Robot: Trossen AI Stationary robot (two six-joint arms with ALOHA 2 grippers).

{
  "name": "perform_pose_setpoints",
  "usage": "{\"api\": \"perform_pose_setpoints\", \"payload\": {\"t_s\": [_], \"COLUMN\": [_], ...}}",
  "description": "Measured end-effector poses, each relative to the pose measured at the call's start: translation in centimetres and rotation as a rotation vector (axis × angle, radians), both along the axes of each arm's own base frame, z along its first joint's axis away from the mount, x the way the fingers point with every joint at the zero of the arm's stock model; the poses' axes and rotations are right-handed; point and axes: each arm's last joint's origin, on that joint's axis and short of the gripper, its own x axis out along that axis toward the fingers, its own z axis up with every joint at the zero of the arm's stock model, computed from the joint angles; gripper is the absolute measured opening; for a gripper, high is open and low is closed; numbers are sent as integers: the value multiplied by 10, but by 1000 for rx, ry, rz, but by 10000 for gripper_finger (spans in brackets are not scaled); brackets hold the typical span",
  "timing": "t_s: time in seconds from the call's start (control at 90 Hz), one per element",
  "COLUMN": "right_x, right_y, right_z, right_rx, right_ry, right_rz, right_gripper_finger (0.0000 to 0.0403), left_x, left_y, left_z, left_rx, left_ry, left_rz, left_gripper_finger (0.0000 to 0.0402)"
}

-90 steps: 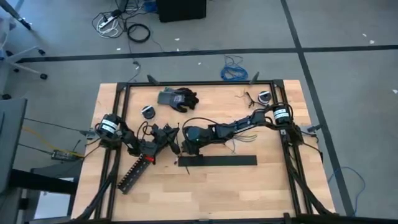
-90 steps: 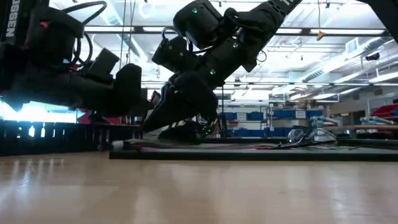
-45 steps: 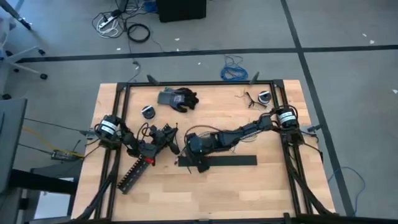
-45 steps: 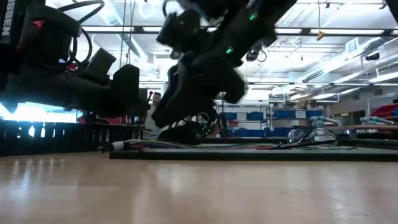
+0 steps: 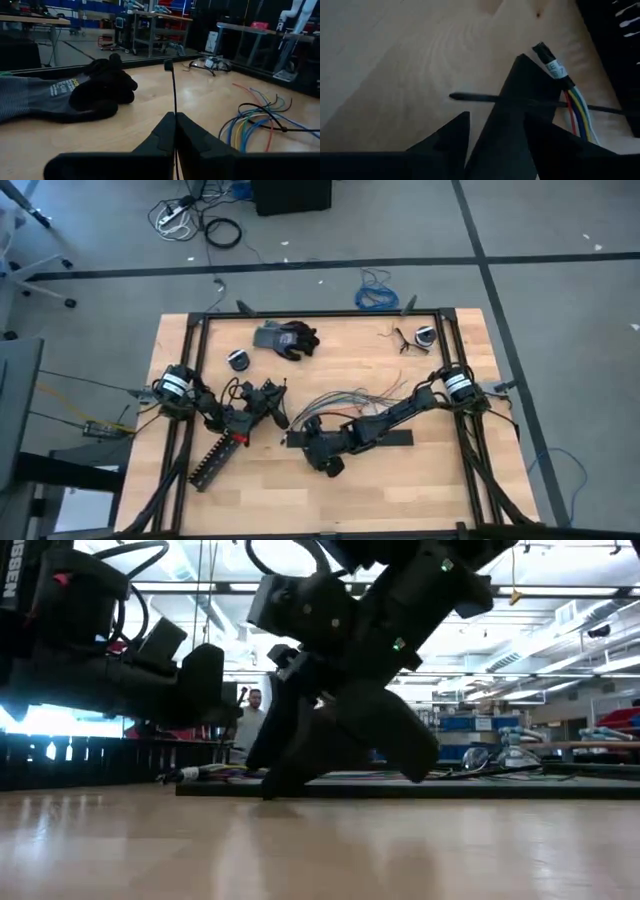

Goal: Ziptie cables
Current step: Wrap the other black zip tie on the cable wires

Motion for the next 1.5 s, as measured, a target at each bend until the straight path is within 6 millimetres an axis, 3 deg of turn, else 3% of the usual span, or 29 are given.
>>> {"api": "perform_pose_setpoints", "payload": {"t_s": [1.056,1.189,1.333,1.5], "right_x": [16,23,29,29], "right_y": [-11,-15,-21,-28], "right_z": [13,3,-15,-17], "right_rx": [181,228,307,364], "right_ry": [-156,-185,-180,-157], "right_rz": [67,75,73,-23], "right_gripper_finger": [151,114,17,2], "left_x": [0,0,0,0], "left_y": [0,0,0,0], "left_z": [0,0,0,0], "left_rx": [-1,-1,-3,0], "left_ry": [4,3,0,2], "left_rz": [-13,-13,-16,-18], "left_gripper_finger": [0,0,0,0]}}
